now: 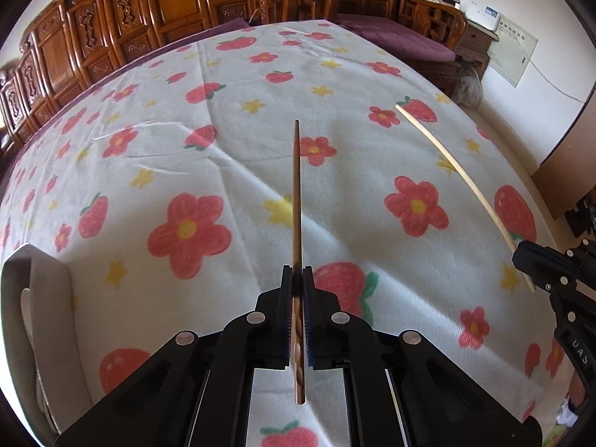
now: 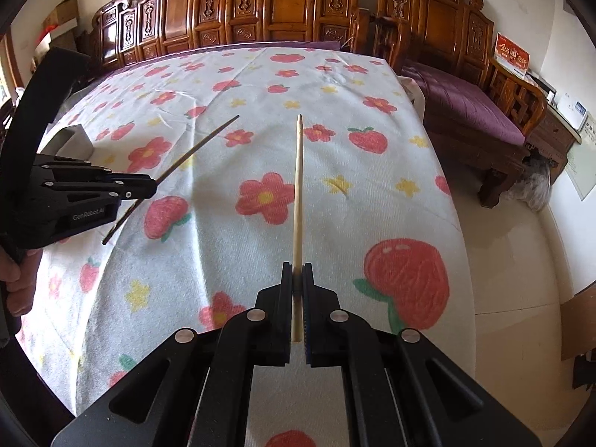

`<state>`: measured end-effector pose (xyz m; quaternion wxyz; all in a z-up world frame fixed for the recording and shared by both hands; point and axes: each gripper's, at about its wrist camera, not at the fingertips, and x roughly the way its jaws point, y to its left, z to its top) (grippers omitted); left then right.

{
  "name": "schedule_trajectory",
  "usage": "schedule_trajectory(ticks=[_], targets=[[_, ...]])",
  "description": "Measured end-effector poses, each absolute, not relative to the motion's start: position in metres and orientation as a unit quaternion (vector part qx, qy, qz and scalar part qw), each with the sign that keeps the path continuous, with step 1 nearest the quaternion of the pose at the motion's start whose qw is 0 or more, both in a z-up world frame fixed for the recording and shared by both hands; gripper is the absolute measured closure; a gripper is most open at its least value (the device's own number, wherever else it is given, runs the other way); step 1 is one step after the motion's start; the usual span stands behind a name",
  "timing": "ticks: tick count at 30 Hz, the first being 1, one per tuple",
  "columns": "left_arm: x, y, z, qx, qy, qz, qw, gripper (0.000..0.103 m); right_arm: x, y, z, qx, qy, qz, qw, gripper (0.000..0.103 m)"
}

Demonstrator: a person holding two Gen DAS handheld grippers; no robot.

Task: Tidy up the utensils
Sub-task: 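Carry the chopstick into the tray and open the left gripper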

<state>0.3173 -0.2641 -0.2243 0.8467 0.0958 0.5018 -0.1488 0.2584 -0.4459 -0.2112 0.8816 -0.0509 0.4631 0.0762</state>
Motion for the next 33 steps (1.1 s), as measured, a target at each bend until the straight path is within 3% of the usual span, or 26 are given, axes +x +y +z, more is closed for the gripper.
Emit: schedule_trajectory(ticks=[21, 33], targets=[[0.274, -0.176, -0.121, 0.082, 0.425, -0.144, 0.89, 0.099, 0.237, -0.374, -0.149, -0.082, 0.435, 0.103, 0.891, 0.097], [0.25, -0.118, -0.098, 0.08, 0.407, -0.136, 0.9, 0.099, 0.233, -0.306, -0.138, -0.086, 0.422, 0.141, 0.891, 0.097]])
